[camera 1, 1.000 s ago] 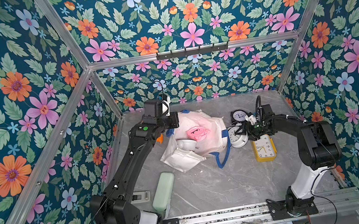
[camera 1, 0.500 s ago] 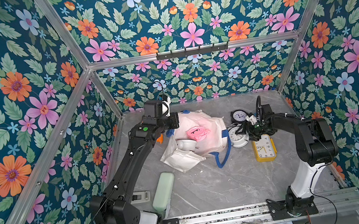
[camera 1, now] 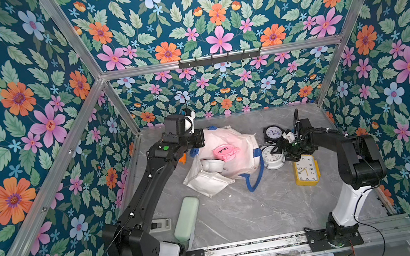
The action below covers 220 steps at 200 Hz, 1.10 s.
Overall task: Take the alarm clock out of the canvas bag
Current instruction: Place the alarm at the center of the board, then pick up the alarm from the canvas bag.
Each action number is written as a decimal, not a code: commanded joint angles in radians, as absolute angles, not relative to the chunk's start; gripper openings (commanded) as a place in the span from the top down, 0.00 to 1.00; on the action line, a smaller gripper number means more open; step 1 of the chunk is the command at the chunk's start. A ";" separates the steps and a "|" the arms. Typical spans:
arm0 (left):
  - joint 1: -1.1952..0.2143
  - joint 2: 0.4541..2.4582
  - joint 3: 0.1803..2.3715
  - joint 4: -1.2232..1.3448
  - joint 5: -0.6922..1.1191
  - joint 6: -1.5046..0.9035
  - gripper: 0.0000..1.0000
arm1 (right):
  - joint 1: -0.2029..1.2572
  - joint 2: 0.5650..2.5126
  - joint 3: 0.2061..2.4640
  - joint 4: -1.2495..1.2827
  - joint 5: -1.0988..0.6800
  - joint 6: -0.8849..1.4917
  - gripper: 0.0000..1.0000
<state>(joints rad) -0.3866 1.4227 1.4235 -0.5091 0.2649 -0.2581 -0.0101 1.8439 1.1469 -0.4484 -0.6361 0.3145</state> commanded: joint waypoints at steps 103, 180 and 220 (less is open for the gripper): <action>-0.387 1.434 1.457 -0.445 0.393 -0.247 1.00 | -0.055 1.732 1.153 -0.553 -0.546 0.250 0.14; -0.412 1.488 1.520 -0.437 0.576 -0.207 1.00 | 0.103 1.297 1.164 -0.524 -0.535 0.096 0.19; -0.421 1.496 1.528 -0.421 0.570 -0.224 1.00 | 0.296 1.080 1.112 -0.421 -0.468 -0.031 0.21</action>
